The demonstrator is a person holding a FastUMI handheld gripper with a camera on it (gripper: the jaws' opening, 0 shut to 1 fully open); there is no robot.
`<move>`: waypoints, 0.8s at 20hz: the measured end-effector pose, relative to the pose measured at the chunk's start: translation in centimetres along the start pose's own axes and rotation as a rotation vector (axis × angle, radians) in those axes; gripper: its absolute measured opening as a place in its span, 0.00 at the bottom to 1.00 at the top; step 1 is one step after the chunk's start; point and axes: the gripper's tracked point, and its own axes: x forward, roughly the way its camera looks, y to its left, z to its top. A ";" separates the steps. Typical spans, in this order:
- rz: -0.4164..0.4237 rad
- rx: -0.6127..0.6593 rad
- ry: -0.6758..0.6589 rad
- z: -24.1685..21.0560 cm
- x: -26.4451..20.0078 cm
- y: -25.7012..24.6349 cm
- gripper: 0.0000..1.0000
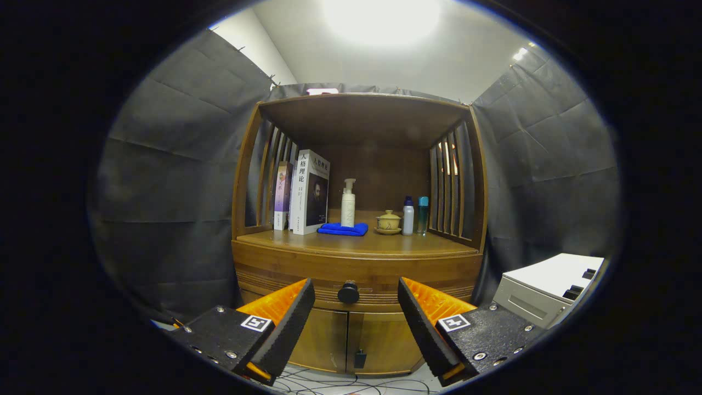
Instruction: Pull open the drawer, take out the items inside it, and place them on the countertop above the cabinet.
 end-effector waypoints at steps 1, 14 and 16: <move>0.002 0.001 0.006 -0.1 0.2 0.1 0.95; -0.059 0.043 0.125 -3.3 7.4 -0.5 0.95; -0.055 0.050 0.149 -4.2 8.6 -0.3 0.95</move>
